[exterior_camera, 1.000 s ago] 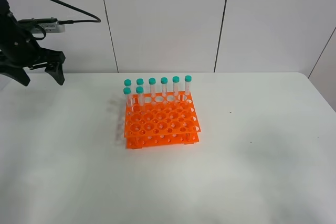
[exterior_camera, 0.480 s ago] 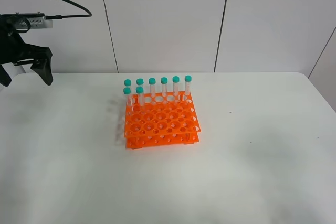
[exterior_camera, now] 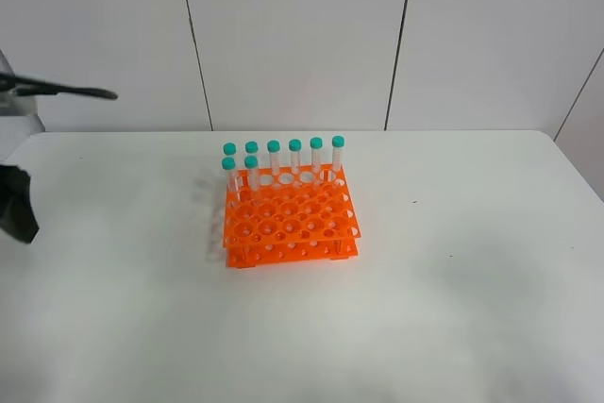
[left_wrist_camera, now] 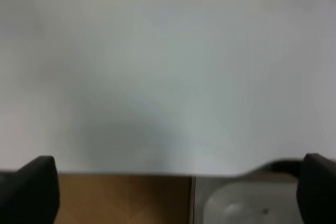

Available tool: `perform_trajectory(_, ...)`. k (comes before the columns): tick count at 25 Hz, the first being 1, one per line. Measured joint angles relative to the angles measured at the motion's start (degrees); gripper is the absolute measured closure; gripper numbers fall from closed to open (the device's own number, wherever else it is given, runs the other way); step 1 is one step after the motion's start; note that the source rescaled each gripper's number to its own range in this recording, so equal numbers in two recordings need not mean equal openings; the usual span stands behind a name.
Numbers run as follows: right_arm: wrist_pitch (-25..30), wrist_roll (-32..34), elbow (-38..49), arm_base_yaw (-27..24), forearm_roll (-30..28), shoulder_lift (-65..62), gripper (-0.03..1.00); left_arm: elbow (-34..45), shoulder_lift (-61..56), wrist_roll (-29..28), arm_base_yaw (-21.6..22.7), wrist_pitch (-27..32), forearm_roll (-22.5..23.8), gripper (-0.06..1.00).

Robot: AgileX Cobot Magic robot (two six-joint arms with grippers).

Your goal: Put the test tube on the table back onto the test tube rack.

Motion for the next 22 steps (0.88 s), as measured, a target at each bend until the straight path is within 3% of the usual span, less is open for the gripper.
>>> perform_trajectory(11, 0.05, 0.0, 0.0, 0.0, 0.0, 0.0, -0.03, 21.5, -33.07, 0.06, 0.0, -0.62, 0.0, -0.06)
perform_trajectory(22, 0.05, 0.0, 0.0, 0.0, 0.0, 0.0, -0.03, 22.91, -50.48, 0.06, 0.0, -2.79, -0.64, -0.06)
